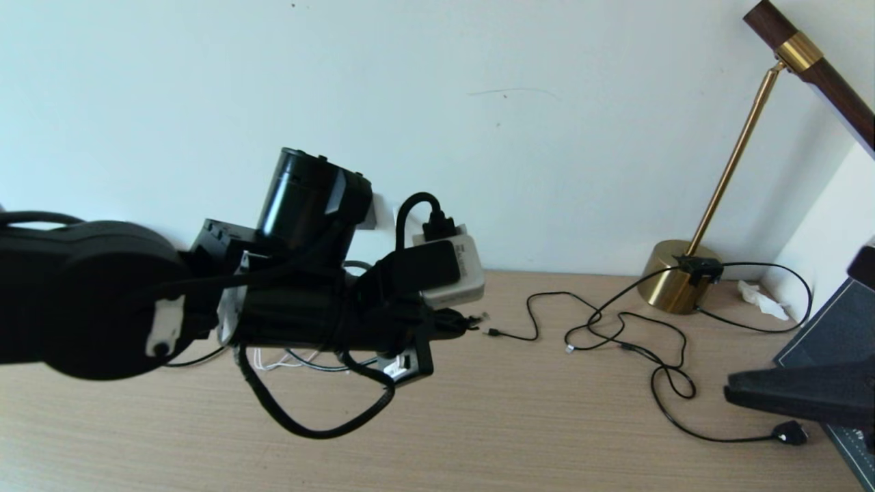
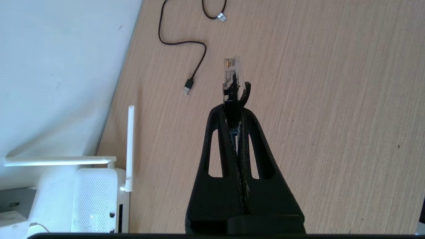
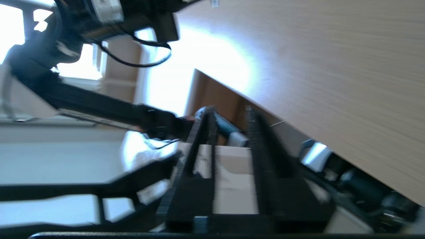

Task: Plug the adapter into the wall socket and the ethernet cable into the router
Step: Hand it to the other hand

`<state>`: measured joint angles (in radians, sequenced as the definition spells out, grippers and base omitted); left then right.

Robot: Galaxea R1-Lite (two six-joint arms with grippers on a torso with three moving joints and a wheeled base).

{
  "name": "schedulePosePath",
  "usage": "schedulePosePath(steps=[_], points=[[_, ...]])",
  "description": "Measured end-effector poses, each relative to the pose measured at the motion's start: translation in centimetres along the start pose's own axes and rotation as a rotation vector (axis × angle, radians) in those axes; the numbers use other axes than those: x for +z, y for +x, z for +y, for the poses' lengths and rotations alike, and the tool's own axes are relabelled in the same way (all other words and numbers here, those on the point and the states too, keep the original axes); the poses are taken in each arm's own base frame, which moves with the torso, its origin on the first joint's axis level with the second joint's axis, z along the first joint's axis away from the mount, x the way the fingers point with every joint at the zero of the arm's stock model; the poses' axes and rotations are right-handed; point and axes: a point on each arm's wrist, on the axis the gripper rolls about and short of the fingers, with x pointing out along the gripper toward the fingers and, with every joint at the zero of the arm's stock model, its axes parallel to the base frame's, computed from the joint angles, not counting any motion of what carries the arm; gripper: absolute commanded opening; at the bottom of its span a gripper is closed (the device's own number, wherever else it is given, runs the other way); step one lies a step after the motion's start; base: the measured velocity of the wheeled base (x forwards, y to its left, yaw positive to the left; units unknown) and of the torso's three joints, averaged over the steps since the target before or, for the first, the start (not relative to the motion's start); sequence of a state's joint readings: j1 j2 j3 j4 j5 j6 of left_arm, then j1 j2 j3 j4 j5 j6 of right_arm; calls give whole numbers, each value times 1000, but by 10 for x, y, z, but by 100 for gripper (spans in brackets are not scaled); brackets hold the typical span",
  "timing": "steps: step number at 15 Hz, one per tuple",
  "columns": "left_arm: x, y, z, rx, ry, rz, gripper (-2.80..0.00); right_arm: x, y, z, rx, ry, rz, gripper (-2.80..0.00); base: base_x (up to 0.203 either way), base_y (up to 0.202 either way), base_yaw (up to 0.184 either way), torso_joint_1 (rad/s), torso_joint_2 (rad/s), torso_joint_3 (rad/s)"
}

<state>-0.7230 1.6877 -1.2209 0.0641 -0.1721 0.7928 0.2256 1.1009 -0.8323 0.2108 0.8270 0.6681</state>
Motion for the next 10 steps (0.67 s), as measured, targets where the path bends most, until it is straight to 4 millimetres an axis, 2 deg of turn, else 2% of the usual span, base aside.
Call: schedulePosePath(steps=[2, 5, 8, 10], points=[[1, 1, -3, -6, 7, -2, -280, 17, 23, 2, 47, 52, 32, 0, 0, 0, 0, 0, 0, 0], [11, 3, -11, -13, 32, -39, -280, 37, 64, 3, 49, 35, 27, 0, 0, 0, 0, 0, 0, 0], [23, -1, -13, 4, 52, -75, -280, 38, 106, 7, 19, 9, 66, 0, 0, 0, 0, 0, 0, 0], [30, -3, -12, 23, 63, -110, -280, 38, 126, 7, 18, -17, 58, 0, 0, 0, 0, 0, 0, 0]])
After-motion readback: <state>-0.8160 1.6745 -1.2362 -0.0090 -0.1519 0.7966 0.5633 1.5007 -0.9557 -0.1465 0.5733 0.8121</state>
